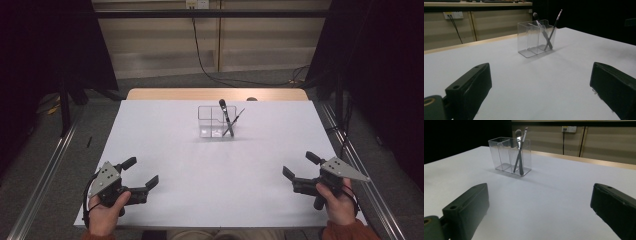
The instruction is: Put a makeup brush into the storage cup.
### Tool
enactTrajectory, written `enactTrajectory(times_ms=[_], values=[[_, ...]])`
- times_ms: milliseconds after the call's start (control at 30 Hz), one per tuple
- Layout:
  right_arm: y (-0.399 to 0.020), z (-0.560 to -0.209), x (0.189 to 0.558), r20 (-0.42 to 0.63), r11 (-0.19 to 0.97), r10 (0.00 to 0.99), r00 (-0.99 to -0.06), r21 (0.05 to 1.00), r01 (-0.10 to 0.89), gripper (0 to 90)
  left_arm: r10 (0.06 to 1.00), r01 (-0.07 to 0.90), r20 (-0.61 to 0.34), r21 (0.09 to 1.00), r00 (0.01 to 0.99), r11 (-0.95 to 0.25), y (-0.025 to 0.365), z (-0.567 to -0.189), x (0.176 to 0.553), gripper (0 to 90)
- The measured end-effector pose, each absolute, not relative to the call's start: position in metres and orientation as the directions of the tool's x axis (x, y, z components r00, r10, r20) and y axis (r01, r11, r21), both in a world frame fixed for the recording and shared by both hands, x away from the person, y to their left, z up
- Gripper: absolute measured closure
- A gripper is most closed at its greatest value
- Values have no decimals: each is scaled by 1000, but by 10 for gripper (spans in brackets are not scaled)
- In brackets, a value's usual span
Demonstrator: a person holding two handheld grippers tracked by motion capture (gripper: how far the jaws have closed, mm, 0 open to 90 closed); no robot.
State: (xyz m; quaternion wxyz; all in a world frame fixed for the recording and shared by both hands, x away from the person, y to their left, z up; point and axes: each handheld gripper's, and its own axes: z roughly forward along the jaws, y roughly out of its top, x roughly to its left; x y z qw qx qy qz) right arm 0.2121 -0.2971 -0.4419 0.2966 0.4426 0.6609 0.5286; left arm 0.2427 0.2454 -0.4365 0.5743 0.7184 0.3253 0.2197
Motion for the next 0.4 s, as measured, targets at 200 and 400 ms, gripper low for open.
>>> enactTrajectory(times_ms=[200,400], values=[[-298,-444,212,94,28,896,-434,963,268,17,722,233,-80,966,687,-114,243,-436,243,38],[-298,-445,213,103,21,895,-435,962,273,16,713,226,-68,966,698,-129,241,-436,244,36]])
